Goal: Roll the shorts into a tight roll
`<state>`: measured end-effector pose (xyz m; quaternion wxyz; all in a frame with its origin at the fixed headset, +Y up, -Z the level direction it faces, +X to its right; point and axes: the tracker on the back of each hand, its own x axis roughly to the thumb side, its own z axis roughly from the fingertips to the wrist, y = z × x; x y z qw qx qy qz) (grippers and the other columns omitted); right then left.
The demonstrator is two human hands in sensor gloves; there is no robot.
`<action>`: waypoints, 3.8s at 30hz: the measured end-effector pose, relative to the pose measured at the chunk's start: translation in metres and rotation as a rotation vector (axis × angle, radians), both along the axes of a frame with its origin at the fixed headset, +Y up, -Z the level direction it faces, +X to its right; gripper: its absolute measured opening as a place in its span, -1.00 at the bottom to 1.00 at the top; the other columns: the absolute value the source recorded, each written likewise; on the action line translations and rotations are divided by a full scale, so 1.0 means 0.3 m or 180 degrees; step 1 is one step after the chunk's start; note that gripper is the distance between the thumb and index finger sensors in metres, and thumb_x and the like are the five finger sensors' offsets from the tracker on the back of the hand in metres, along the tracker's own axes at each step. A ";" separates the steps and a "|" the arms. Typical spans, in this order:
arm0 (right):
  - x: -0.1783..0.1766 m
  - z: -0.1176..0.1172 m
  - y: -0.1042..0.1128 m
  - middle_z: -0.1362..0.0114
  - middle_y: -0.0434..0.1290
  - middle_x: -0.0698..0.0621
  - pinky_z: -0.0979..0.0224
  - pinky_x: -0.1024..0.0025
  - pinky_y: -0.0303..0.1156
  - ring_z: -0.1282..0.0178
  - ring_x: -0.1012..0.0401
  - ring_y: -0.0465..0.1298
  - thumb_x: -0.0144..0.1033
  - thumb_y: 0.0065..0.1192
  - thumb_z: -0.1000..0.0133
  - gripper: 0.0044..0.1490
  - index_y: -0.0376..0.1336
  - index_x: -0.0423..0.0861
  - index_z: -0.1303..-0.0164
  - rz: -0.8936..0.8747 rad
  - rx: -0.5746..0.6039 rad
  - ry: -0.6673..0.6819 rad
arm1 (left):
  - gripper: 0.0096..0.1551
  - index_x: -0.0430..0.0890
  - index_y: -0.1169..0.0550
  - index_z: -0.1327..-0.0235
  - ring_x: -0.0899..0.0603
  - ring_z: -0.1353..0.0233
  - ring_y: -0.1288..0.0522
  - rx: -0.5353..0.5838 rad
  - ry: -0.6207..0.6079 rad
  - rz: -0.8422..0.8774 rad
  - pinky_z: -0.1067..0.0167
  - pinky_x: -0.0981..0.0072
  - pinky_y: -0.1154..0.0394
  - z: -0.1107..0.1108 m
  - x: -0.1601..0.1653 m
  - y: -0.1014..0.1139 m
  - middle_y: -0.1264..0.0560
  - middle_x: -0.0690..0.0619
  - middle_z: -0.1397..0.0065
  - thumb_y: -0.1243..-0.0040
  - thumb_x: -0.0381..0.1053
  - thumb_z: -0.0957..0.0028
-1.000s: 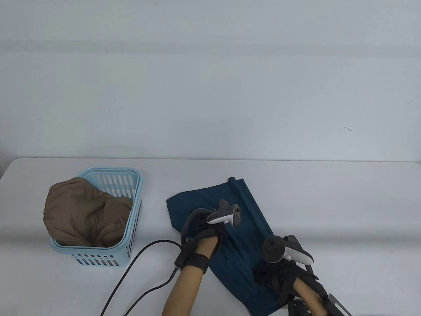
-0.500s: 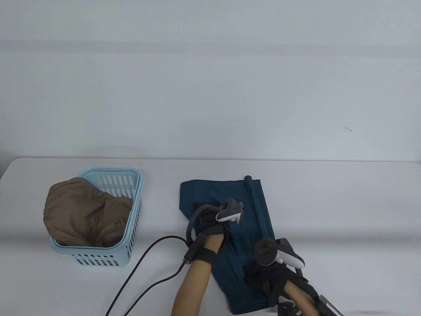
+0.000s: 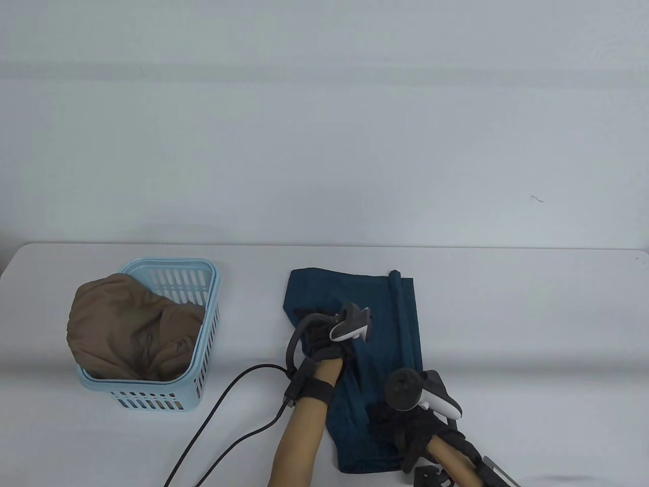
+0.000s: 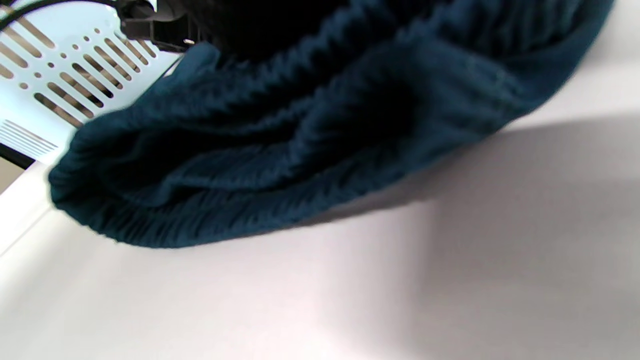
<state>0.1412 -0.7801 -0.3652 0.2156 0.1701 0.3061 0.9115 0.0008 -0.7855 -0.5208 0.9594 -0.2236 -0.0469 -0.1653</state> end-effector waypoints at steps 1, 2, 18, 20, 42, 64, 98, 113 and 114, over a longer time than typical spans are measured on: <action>0.002 -0.001 0.007 -0.38 0.16 -0.31 -0.25 0.15 0.36 -0.18 0.01 0.37 -0.17 -0.03 -0.21 -0.29 0.07 -0.20 -0.54 -0.0031 -0.0028 -0.0007 | -0.17 -0.07 0.09 -0.55 -0.43 -0.68 0.17 -0.0004 0.0013 0.0042 -0.37 -0.57 0.28 0.004 -0.004 0.013 0.23 -0.23 -0.69 0.07 0.03 -0.10; 0.008 -0.002 0.027 -0.41 0.17 -0.32 -0.27 0.09 0.36 -0.21 -0.03 0.39 -0.16 -0.03 -0.20 -0.27 0.05 -0.20 -0.56 -0.0124 -0.0050 -0.0014 | -0.17 -0.09 0.09 -0.55 -0.44 -0.67 0.19 0.0069 0.0010 0.0090 -0.37 -0.57 0.27 0.015 -0.010 0.039 0.24 -0.24 -0.68 0.07 0.04 -0.11; 0.090 0.201 0.168 -0.56 0.12 -0.24 -0.50 -0.21 0.13 -0.50 -0.14 0.25 -0.09 0.18 -0.11 -0.11 -0.04 -0.20 -0.55 0.0371 0.0904 0.0719 | -0.38 -0.14 -0.38 -0.37 -0.40 -0.55 -0.31 0.0460 -0.1949 0.1358 -0.38 -0.55 0.00 0.685 -0.053 0.301 -0.29 -0.22 -0.58 -0.10 0.07 -0.07; 0.068 0.225 0.160 -0.57 0.05 -0.25 -0.52 -0.23 0.09 -0.52 -0.15 0.21 -0.04 0.20 -0.09 -0.02 -0.11 -0.22 -0.55 0.0545 0.0940 0.0834 | -0.41 -0.10 -0.42 -0.33 -0.33 -0.51 -0.39 0.0276 -0.1999 0.1462 -0.39 -0.54 -0.02 0.732 -0.045 0.264 -0.35 -0.18 -0.55 -0.11 0.08 -0.06; 0.070 0.194 0.066 -0.38 0.44 -0.09 -0.45 -0.14 0.28 -0.31 -0.01 0.50 -0.16 0.23 -0.04 -0.32 0.24 -0.08 -0.39 0.0701 0.1348 0.0705 | -0.31 -0.15 -0.31 -0.46 -0.29 -0.45 -0.43 -0.0391 -0.1797 0.1772 -0.38 -0.41 -0.19 0.706 -0.115 0.085 -0.35 -0.20 -0.54 -0.08 -0.01 -0.03; 0.037 0.185 0.026 -0.54 0.21 -0.13 -0.54 -0.29 0.00 -0.49 -0.14 0.22 -0.25 0.03 -0.15 -0.31 0.10 -0.03 -0.55 0.0986 0.1457 0.0264 | -0.46 -0.10 -0.40 -0.36 -0.28 -0.38 -0.44 0.0717 -0.1819 0.1213 -0.39 -0.51 -0.11 0.687 -0.084 0.059 -0.41 -0.12 -0.41 -0.13 -0.08 -0.08; 0.101 0.184 0.025 -0.46 0.26 -0.19 -0.52 -0.30 -0.02 -0.46 -0.20 0.18 -0.15 -0.22 -0.16 -0.30 0.29 -0.23 -0.36 0.0276 0.0738 -0.0075 | -0.38 -0.18 -0.50 -0.37 -0.17 -0.23 -0.68 -0.0074 -0.1508 0.1901 -0.36 -0.50 -0.19 0.649 -0.157 0.099 -0.67 -0.09 -0.26 0.06 0.00 -0.08; 0.079 0.188 0.022 -0.54 0.18 -0.23 -0.52 -0.33 -0.05 -0.52 -0.24 0.12 -0.15 -0.22 -0.19 -0.35 0.26 -0.20 -0.36 0.0733 0.1201 -0.0359 | -0.31 -0.19 -0.30 -0.44 -0.41 -0.55 -0.28 0.0213 -0.1878 0.1277 -0.36 -0.59 0.00 0.733 -0.089 0.123 -0.22 -0.29 -0.59 -0.13 0.02 -0.07; 0.083 0.187 0.030 -0.58 0.11 -0.25 -0.53 -0.33 -0.08 -0.55 -0.24 0.07 -0.17 -0.18 -0.19 -0.33 0.20 -0.22 -0.44 0.0710 0.1276 -0.0343 | -0.28 -0.20 -0.27 -0.46 -0.42 -0.56 -0.26 0.0204 -0.1879 0.1251 -0.36 -0.58 0.00 0.730 -0.085 0.113 -0.19 -0.31 -0.60 -0.13 0.02 -0.06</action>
